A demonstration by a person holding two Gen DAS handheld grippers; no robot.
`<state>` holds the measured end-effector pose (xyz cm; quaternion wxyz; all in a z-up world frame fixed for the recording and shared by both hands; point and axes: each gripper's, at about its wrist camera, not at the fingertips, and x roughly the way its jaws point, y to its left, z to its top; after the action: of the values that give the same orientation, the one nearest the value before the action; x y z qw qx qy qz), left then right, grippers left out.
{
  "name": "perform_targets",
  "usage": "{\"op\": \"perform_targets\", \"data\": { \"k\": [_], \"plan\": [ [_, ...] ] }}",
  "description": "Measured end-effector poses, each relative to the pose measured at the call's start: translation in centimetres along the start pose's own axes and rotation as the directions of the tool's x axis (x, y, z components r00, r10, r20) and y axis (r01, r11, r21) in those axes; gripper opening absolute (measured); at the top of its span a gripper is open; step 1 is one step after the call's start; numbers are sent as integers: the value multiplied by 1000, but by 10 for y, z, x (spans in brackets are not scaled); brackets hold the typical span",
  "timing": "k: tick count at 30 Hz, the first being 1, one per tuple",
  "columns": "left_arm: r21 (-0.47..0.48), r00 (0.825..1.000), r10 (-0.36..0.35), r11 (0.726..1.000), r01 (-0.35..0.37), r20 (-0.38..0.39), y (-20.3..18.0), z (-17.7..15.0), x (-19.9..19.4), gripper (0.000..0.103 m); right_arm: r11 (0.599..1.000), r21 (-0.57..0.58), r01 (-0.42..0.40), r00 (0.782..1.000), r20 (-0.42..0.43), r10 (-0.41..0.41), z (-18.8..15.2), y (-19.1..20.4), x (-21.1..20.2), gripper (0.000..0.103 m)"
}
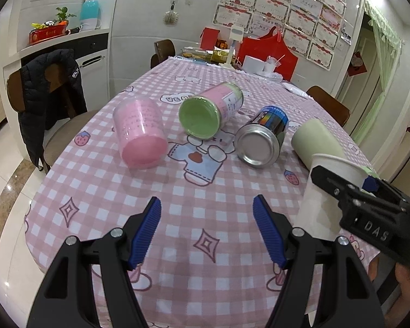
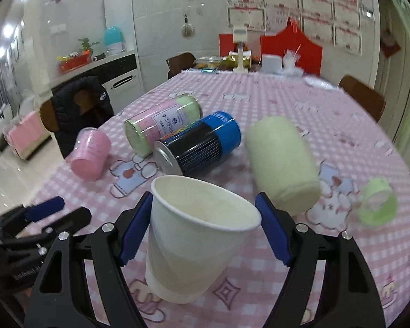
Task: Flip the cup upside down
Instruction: 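Set the white paper cup upright on the tablecloth with the left gripper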
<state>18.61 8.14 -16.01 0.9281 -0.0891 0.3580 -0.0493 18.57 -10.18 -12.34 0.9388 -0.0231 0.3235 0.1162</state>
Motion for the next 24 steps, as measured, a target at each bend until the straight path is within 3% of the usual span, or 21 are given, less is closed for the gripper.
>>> {"op": "perform_targets", "data": {
  "k": [24],
  "plan": [
    [21, 999, 36, 999, -36, 10, -7, -11, -16, 69, 989, -143, 49, 994, 107, -34, -22, 25, -21, 73]
  ]
}}
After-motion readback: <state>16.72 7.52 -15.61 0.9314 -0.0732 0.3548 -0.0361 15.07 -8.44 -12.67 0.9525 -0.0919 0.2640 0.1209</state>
